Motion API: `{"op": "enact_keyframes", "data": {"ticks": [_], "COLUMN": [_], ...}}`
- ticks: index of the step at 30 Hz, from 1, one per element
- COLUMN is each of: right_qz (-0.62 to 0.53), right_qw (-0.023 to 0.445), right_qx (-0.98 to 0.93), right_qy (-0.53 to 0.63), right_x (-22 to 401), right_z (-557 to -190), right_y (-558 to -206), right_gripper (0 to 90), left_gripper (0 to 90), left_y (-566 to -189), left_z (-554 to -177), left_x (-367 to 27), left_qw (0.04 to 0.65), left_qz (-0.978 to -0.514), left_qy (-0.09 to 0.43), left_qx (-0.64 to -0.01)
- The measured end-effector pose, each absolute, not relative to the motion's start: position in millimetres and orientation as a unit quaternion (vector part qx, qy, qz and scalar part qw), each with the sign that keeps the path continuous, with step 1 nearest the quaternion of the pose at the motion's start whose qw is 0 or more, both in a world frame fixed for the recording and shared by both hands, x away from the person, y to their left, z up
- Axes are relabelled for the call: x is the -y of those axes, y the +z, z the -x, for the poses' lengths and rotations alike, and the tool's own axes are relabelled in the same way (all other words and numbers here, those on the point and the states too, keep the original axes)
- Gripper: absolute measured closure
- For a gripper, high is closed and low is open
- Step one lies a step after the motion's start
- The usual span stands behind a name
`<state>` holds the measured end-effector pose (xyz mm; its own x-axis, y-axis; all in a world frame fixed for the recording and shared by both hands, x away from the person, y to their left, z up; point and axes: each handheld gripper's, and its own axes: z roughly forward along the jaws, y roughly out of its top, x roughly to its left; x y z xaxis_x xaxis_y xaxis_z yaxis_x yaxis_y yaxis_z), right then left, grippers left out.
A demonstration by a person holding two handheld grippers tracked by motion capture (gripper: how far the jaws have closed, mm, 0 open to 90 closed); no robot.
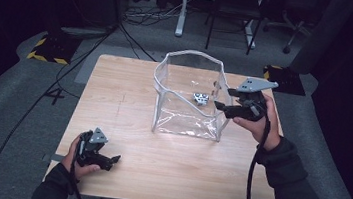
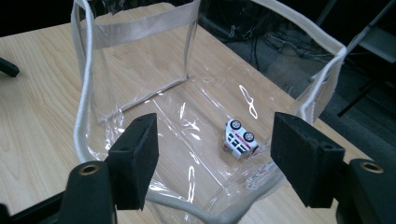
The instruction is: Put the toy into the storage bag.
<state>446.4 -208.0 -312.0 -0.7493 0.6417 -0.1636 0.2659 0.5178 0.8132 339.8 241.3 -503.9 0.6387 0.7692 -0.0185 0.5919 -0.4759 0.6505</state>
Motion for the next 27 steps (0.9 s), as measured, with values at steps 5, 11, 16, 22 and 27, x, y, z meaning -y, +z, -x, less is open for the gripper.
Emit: {"op": "enact_keyframes", "data": {"ticks": [5, 11, 16, 22, 27], "right_qz": [-0.263, -0.255, -0.255, -0.263, -0.264], "right_qw": [0.243, 0.25, 0.264, 0.275, 0.279], "right_qx": [-0.838, -0.84, -0.84, -0.833, -0.831], "right_qy": [0.412, 0.408, 0.399, 0.402, 0.403], "right_x": [214.6, 220.9, 226.8, 233.3, 239.6], "right_z": [-441.5, -435.9, -432.2, -427.7, -424.6], "right_y": [-309.8, -307.7, -307.5, -308.0, -309.5], "right_gripper": [30.7, 26.8, 25.8, 24.9, 24.9], "left_gripper": [0.6, 0.5, 0.6, 0.6, 0.6], "left_y": [-503.9, -503.9, -503.9, -503.9, -503.9], "left_z": [-339.6, -339.8, -339.6, -339.6, -339.6], "left_x": [-241.2, -241.3, -241.2, -241.2, -241.2], "left_qw": [0.318, 0.318, 0.318, 0.318, 0.318], "left_qz": [-0.847, -0.848, -0.847, -0.847, -0.847], "left_qy": [0.14, 0.139, 0.14, 0.14, 0.14], "left_qx": [-0.403, -0.401, -0.403, -0.403, -0.403]}}
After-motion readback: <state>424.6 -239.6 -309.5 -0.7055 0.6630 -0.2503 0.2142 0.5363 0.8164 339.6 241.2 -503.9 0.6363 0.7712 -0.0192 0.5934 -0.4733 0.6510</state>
